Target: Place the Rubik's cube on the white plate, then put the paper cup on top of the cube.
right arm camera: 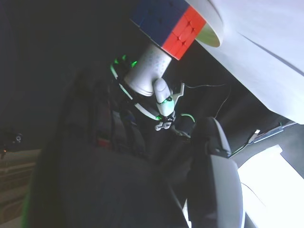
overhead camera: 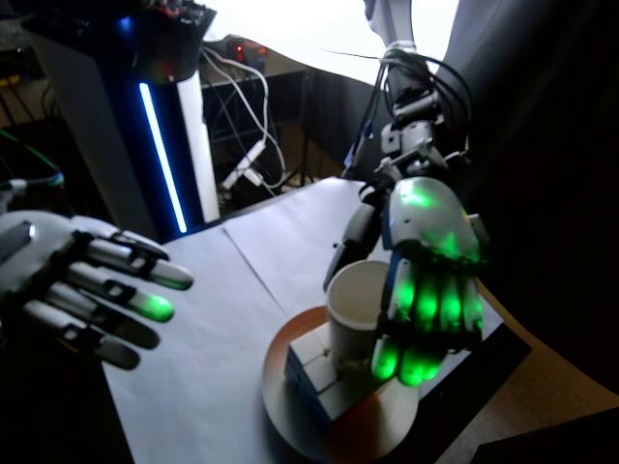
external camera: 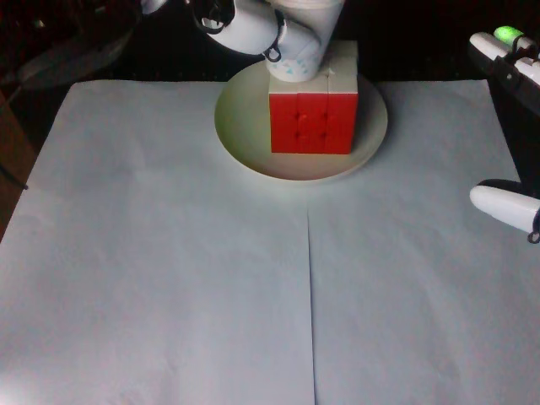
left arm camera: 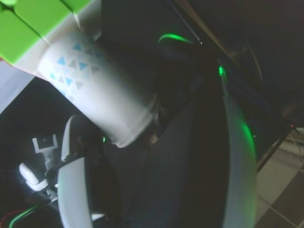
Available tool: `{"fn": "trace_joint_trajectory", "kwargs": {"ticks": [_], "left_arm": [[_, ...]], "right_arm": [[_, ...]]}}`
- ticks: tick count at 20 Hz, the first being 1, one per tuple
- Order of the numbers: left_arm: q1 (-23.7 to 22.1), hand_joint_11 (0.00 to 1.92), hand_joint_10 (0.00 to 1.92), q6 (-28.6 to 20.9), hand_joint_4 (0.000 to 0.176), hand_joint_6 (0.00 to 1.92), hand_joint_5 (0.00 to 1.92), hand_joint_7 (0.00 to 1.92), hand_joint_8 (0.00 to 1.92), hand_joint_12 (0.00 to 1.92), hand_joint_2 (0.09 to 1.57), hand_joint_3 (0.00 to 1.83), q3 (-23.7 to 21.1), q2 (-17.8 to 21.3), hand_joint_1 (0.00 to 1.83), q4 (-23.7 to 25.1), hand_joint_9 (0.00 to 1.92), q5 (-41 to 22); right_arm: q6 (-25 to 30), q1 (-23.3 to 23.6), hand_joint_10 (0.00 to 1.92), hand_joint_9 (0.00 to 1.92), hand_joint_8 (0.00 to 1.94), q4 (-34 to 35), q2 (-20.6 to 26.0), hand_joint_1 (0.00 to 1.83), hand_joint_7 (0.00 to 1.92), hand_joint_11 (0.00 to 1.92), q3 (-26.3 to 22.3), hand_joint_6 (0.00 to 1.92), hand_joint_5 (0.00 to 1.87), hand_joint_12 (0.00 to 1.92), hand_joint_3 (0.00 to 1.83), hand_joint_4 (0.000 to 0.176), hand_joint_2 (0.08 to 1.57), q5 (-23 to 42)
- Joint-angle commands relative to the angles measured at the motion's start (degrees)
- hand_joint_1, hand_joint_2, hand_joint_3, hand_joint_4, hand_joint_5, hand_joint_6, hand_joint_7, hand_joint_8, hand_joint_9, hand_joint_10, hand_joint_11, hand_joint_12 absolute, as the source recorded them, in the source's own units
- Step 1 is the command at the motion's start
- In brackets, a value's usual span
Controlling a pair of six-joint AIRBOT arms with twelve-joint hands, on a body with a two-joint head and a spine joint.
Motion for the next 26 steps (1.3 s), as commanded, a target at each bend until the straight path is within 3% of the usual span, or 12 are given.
{"fn": "trace_joint_trajectory", "kwargs": {"ticks": [1,2,4,11,14,17,18,20,21,23,24,26], "left_arm": [[-0.5,0.0,0.42,-0.4,0.138,0.0,0.09,0.1,0.0,1.79,1.12,0.0,0.3,-0.1,0.63,-1.5,0.0,-5.8],[-0.5,0.0,0.29,-0.4,0.158,0.0,0.02,0.03,0.0,1.85,1.1,0.0,0.3,-0.1,0.57,-1.5,0.0,-5.9],[-0.4,0.0,0.25,-0.5,0.143,0.0,0.0,0.02,0.0,1.8,1.1,0.0,0.3,0.1,0.54,-1.5,0.0,-5.8],[-0.1,0.0,0.17,-1.1,0.175,0.0,0.0,0.0,0.0,1.6,1.05,0.0,0.5,0.4,0.48,-1.5,0.01,-6.3],[0.3,0.0,0.07,-2.5,0.176,0.0,0.0,0.0,0.0,1.56,1.04,0.0,0.2,1.5,0.53,-2.4,0.0,-8.8],[0.6,0.0,0.0,-2.5,0.15,0.0,0.0,0.0,0.0,0.34,1.05,0.0,-1.6,4.0,0.52,-4.5,0.0,-12.4],[0.6,0.0,0.0,-2.5,0.153,0.0,0.0,0.0,0.0,0.24,1.05,0.0,-2.4,5.0,0.52,-5.1,0.0,-13.9],[1.0,0.0,0.0,-1.8,0.176,0.0,0.0,0.0,0.0,0.0,1.05,0.0,-4.2,7.4,0.48,-6.9,0.0,-17.1],[1.6,0.0,0.0,0.6,0.176,0.0,0.0,0.0,0.0,0.0,1.02,0.0,-6.3,9.6,0.43,-9.2,0.0,-19.4],[2.7,0.03,0.0,2.5,0.17,0.0,0.0,0.0,0.0,0.02,1.04,0.0,-8.4,12.1,0.51,-11.7,0.0,-22.4],[3.7,0.01,0.0,3.1,0.168,0.0,0.0,0.0,0.0,0.01,1.06,0.0,-9.4,13.6,0.53,-13.1,0.0,-24.4],[6.4,0.0,0.0,4.8,0.101,0.0,0.0,0.0,0.0,0.0,1.12,0.02,-11.7,16.7,0.61,-16.9,0.0,-28.5]], "right_arm": [[0.1,0.3,0.0,0.17,0.0,-0.3,0.0,0.52,0.02,0.0,0.3,0.0,0.0,0.58,0.0,0.065,1.14,7.2],[0.1,0.3,0.0,0.18,0.0,-0.3,0.0,0.5,0.02,0.0,0.3,0.0,0.0,0.59,0.0,0.071,1.15,7.2],[0.1,0.3,0.01,0.19,0.0,-0.3,0.0,0.51,0.03,0.0,0.3,0.0,0.0,0.59,0.01,0.078,1.16,7.2],[0.1,0.3,0.0,0.17,0.0,-0.2,0.0,0.5,0.03,0.0,0.3,0.0,0.0,0.51,0.0,0.071,1.16,7.2],[0.1,0.3,0.0,0.18,0.0,-0.2,0.0,0.51,0.02,0.0,0.3,0.0,0.0,0.56,0.0,0.099,1.15,7.2],[0.1,0.3,0.0,0.18,0.0,-0.2,0.1,0.46,0.01,0.0,0.3,0.0,0.0,0.55,0.0,0.096,1.14,7.2],[0.1,0.3,0.0,0.17,0.0,-0.1,0.1,0.45,0.0,0.0,0.3,0.0,0.0,0.52,0.0,0.085,1.15,7.2],[0.1,0.3,0.01,0.19,0.0,-0.1,0.1,0.51,0.0,0.0,0.2,0.0,0.0,0.54,0.0,0.128,1.14,7.3],[0.1,0.3,0.0,0.18,0.0,-0.1,0.2,0.51,0.0,0.0,0.2,0.0,0.0,0.54,0.0,0.106,1.14,7.3],[0.1,0.4,0.0,0.15,0.0,-0.1,0.4,0.46,0.0,0.0,0.0,0.0,0.0,0.5,0.0,0.036,1.14,7.4],[0.1,0.4,0.0,0.15,0.0,-0.1,0.4,0.47,0.0,0.0,0.0,0.0,0.0,0.48,0.0,0.046,1.14,7.6],[0.1,0.4,0.0,0.13,0.0,-0.1,0.5,0.44,0.01,0.0,-0.3,0.0,0.0,0.45,0.01,0.072,1.16,8.2]]}}
